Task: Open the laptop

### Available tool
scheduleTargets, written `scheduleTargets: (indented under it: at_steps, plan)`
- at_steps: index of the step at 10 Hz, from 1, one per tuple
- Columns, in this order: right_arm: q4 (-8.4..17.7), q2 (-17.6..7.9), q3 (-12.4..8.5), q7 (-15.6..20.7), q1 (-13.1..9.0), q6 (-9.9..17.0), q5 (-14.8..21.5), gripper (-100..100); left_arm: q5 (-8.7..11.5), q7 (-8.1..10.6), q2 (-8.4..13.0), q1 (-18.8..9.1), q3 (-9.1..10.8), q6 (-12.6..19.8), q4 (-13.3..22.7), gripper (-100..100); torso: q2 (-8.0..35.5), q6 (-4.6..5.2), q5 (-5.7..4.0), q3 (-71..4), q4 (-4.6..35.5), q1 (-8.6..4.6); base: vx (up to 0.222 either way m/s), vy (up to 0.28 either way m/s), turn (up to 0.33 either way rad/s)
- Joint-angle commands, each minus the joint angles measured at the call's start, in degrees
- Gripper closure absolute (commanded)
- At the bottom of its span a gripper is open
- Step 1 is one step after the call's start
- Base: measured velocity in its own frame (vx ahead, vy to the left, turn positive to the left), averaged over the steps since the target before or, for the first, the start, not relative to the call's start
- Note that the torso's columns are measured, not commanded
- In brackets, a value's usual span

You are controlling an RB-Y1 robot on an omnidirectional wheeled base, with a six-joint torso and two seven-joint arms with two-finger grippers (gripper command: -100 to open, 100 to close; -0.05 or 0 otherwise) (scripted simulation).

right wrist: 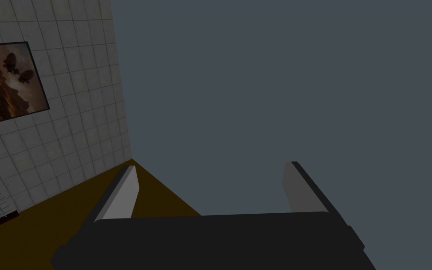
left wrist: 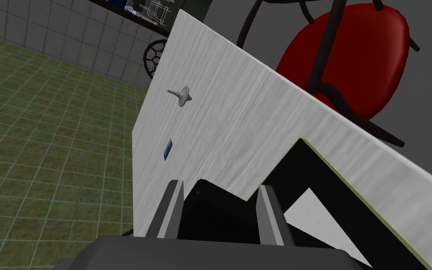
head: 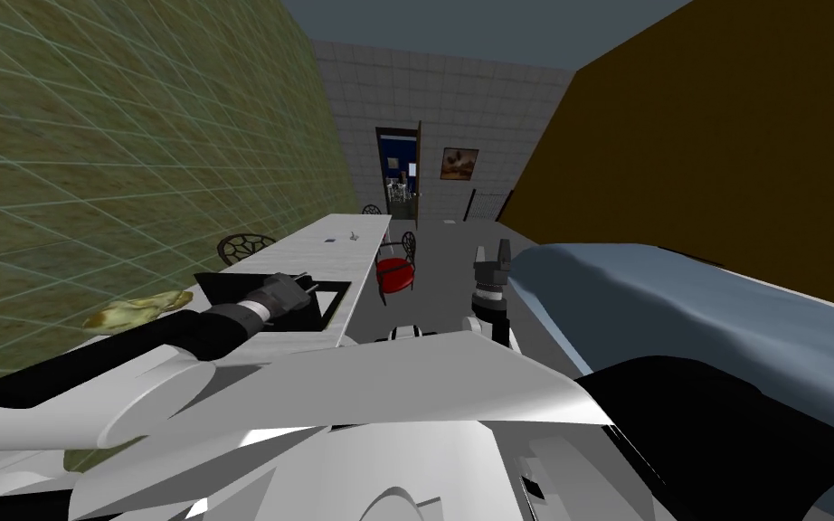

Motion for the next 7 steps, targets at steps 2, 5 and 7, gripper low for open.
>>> scheduleTargets:
  at_steps: [2, 5, 7]
  plan:
    - [0.00, 0.00, 0.00, 0.00, 0.00, 0.00, 0.00, 0, 3.04, 2.26, 3.42, 1.05, 2.04, 4.92, 0.13, 100, 0.08, 0.11, 0.08, 0.10, -0.05, -0.03, 0.049, -0.011, -0.026]
    - [0.00, 0.00, 0.00, 0.00, 0.00, 0.00, 0.00, 0, 6.01, 4.27, 6.65, 1.99, 4.25, 8.72, 0.19, 100, 0.10, -0.05, 0.14, 0.11, -0.09, 0.04, 0.072, -0.019, -0.052]
    - [0.00, 0.00, 0.00, 0.00, 0.00, 0.00, 0.00, 0, 7.49, 5.27, 8.27, 2.46, 5.35, 10.39, 0.22, 100, 0.40, -0.15, 0.16, 0.30, 0.01, 0.11, 0.057, -0.016, -0.045]
